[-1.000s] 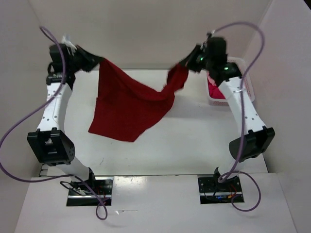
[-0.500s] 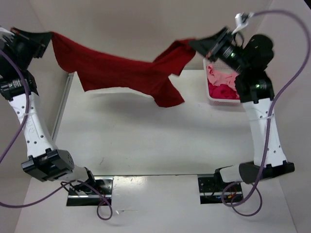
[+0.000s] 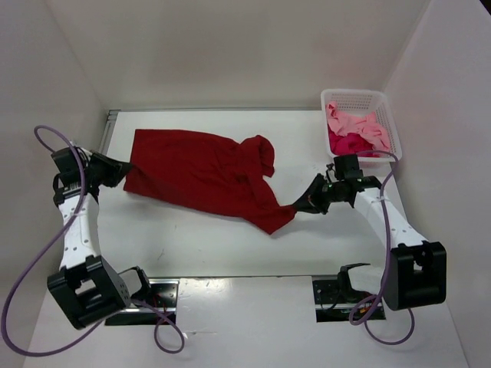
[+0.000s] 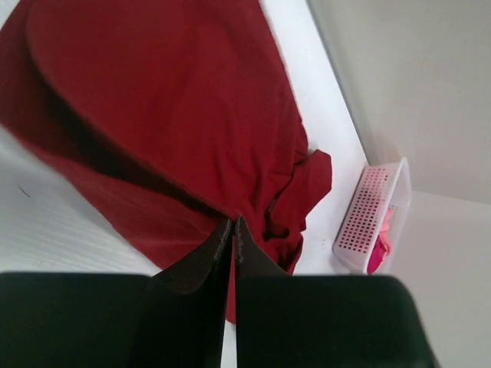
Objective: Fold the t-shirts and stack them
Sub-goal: Flatten out the tshirt
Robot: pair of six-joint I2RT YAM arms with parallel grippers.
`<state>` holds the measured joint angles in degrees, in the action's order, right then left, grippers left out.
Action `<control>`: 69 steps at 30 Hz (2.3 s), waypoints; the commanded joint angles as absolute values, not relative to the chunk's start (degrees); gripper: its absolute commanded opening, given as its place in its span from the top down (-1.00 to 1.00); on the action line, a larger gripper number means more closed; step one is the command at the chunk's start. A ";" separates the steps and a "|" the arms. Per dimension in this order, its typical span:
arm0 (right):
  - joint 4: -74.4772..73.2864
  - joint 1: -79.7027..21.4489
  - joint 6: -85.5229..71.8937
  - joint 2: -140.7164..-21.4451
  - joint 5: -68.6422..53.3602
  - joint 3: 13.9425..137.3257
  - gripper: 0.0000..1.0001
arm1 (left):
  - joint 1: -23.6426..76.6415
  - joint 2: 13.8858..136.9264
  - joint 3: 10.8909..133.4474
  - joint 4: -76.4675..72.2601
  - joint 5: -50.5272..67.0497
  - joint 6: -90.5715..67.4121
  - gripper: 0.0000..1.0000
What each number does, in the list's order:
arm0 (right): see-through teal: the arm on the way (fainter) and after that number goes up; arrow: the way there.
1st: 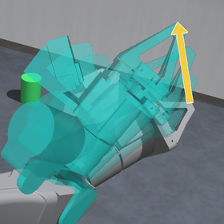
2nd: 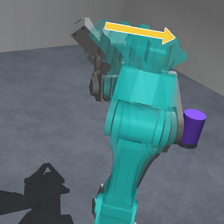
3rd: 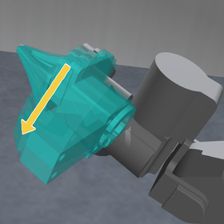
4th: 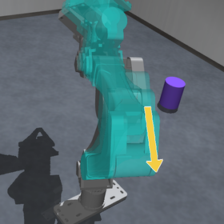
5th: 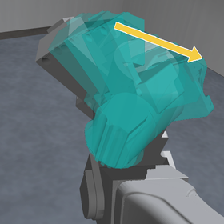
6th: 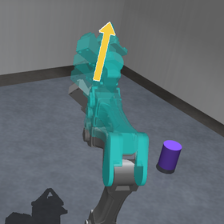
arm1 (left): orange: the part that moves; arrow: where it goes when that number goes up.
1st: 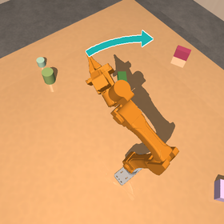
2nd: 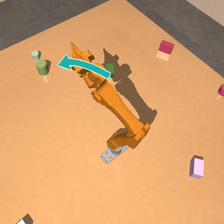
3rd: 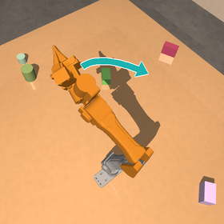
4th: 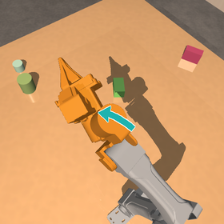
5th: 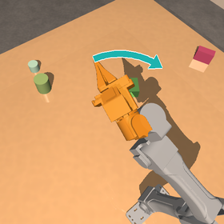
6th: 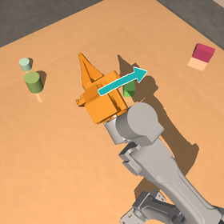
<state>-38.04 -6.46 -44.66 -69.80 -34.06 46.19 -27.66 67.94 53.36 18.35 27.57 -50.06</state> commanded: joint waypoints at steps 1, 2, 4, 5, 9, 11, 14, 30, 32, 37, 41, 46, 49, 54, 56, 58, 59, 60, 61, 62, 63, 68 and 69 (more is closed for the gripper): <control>-42.96 -5.80 -36.50 -70.31 -35.60 49.31 0.49 | -27.95 62.84 53.88 19.33 24.71 -46.15 0.74; -44.11 -5.80 -35.52 -70.83 -35.60 49.31 0.32 | -27.95 62.06 54.66 21.69 22.52 -45.10 0.59; -47.61 -5.80 -34.11 -69.53 -33.85 48.78 0.20 | -27.95 62.05 56.68 24.59 18.83 -44.04 0.50; -48.77 -5.80 -33.06 -69.52 -32.18 48.78 0.16 | -27.95 62.05 57.91 27.48 16.72 -43.42 0.46; -51.86 -7.12 -31.82 -68.99 -29.62 50.10 0.06 | -27.95 62.05 64.33 33.92 4.17 -44.47 0.33; -47.49 -7.12 -31.82 -69.52 -28.83 50.97 0.10 | -27.95 62.05 64.95 31.92 4.47 -44.99 0.10; -37.58 -9.92 -35.76 -74.85 -25.77 54.39 0.74 | -27.42 64.85 56.91 18.62 19.04 -45.08 -0.17; -22.25 -25.14 -31.64 -114.60 3.87 88.33 -0.45 | -14.41 101.59 67.23 11.78 3.87 -37.97 -0.34; -21.27 -25.14 -31.64 -118.19 3.87 91.65 -0.45 | -14.41 106.05 69.69 11.78 4.39 -36.22 -0.29; -20.04 -25.14 -30.41 -124.62 -1.75 99.13 -0.42 | -13.27 111.18 72.16 12.39 5.80 -35.68 0.21; -22.58 -25.14 -30.41 -130.86 -1.15 108.77 0.40 | -12.04 115.04 75.23 12.39 6.76 -35.16 0.65; -24.17 -22.69 -31.82 -131.75 4.38 113.72 0.98 | -8.53 117.33 81.46 11.69 9.40 -36.39 0.89; -26.36 -19.43 -31.82 -131.04 4.39 118.89 1.00 | -6.16 118.47 90.24 13.62 10.55 -37.97 0.89; -28.12 -17.40 -31.29 -131.05 5.08 119.27 0.77 | -5.54 112.53 94.66 13.63 11.87 -40.51 0.45; -27.25 -17.40 -31.29 -128.86 6.76 115.94 0.77 | -5.54 108.92 91.16 13.62 10.82 -39.12 0.22; -26.64 -16.09 -31.99 -126.58 5.72 114.26 0.40 | -5.54 102.96 87.21 16.08 6.87 -37.89 0.05; -27.33 -16.08 -31.99 -126.04 5.71 114.26 0.21 | -5.54 100.66 80.57 16.08 5.81 -37.88 -0.02; -28.03 -16.08 -31.99 -125.51 5.19 114.26 -0.05 | -5.54 96.28 77.12 16.08 3.89 -37.88 -0.15; -28.65 -16.08 -31.99 -124.90 5.19 113.47 -0.11 | -5.54 94.24 73.77 16.08 3.26 -37.88 -0.20; -29.17 -16.08 -31.99 -123.15 5.19 112.94 -0.16 | -5.54 92.57 70.61 16.08 3.25 -39.19 -0.24; -29.18 -15.56 -33.21 -122.00 4.40 111.90 -0.19 | -5.54 89.94 67.71 15.56 3.25 -39.98 -0.24; -24.89 -15.56 -36.56 -112.43 0.01 98.37 -0.21 | -5.54 87.28 57.31 13.80 3.96 -43.15 -0.29; -24.00 -15.56 -37.43 -108.84 -1.65 93.56 -0.21 | -5.54 87.28 56.78 13.80 3.96 -43.15 -0.29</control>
<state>-28.14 -15.49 -34.70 -118.67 1.72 100.42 -5.52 87.22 58.94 14.70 5.06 -41.21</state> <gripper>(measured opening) 0.602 0.642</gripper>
